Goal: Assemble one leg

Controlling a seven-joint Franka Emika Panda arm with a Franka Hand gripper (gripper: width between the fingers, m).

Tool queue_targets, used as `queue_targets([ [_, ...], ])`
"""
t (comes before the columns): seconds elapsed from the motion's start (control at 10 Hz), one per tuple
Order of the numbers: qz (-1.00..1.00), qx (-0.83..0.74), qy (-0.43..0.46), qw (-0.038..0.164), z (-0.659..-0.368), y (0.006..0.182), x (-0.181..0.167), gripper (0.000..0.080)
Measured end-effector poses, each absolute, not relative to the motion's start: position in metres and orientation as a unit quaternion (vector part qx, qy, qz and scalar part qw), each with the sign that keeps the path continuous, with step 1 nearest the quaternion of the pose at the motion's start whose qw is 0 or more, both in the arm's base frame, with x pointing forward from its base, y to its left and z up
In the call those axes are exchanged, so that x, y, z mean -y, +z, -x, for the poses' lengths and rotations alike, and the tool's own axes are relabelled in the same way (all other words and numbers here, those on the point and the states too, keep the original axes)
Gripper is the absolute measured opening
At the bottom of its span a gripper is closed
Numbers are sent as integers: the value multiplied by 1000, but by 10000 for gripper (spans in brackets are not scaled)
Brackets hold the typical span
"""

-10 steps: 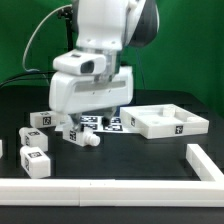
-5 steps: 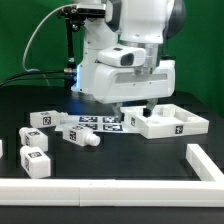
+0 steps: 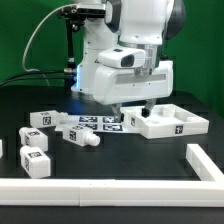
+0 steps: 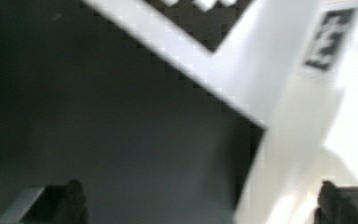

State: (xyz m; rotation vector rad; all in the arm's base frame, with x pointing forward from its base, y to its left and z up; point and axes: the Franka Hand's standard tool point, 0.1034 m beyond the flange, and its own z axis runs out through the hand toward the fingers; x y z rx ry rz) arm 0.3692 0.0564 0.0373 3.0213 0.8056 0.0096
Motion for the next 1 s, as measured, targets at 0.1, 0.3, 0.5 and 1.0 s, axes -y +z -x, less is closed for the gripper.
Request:
queue_targets([
  [0.1,-969,-245,-4,5,-358,31,-54,649],
  [0.3,-969,-245,-11,6,-353,12,-54,649],
  [0.5,-969,-245,-12,6,-357,6,-60,649],
  [1.0,-969,-246,-13,6,-360,5,-64,199],
])
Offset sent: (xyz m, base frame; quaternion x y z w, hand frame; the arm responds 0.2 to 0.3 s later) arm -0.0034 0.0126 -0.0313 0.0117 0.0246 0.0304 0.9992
